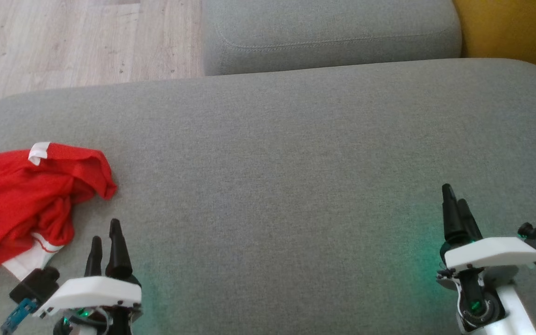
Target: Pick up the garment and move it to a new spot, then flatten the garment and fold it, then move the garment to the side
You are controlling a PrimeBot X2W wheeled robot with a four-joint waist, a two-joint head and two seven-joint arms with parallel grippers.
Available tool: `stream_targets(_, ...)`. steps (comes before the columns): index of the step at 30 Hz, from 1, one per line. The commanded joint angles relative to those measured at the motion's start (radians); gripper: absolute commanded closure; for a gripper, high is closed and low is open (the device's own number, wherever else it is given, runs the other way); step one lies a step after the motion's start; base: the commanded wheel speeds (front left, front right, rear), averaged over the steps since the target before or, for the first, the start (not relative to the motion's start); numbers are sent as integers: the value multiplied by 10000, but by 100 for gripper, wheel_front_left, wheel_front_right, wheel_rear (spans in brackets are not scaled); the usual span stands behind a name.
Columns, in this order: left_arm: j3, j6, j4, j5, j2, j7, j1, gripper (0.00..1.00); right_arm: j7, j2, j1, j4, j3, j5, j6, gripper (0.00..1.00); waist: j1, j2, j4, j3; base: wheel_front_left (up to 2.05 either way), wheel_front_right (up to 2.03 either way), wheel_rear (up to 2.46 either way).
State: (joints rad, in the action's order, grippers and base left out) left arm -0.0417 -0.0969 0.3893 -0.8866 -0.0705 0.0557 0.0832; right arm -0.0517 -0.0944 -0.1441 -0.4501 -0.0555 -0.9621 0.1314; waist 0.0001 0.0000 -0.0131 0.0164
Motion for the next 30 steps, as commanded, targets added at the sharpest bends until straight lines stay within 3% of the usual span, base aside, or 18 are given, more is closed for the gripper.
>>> stream_targets(1, 37, -11, -240, 337, -214, 130, 517, 0, -160, -201, -617, 237, -168, 307, -4, 0, -1, 0, -7, -1, 0, 0, 0)
stream_targets(30, -336, 159, -42, 3938, -255, 982, 773, 0, -1017, -367, -1238, -534, -1038, 3844, -5, 0, -1, 0, -71, 147, 0, 0, 0)
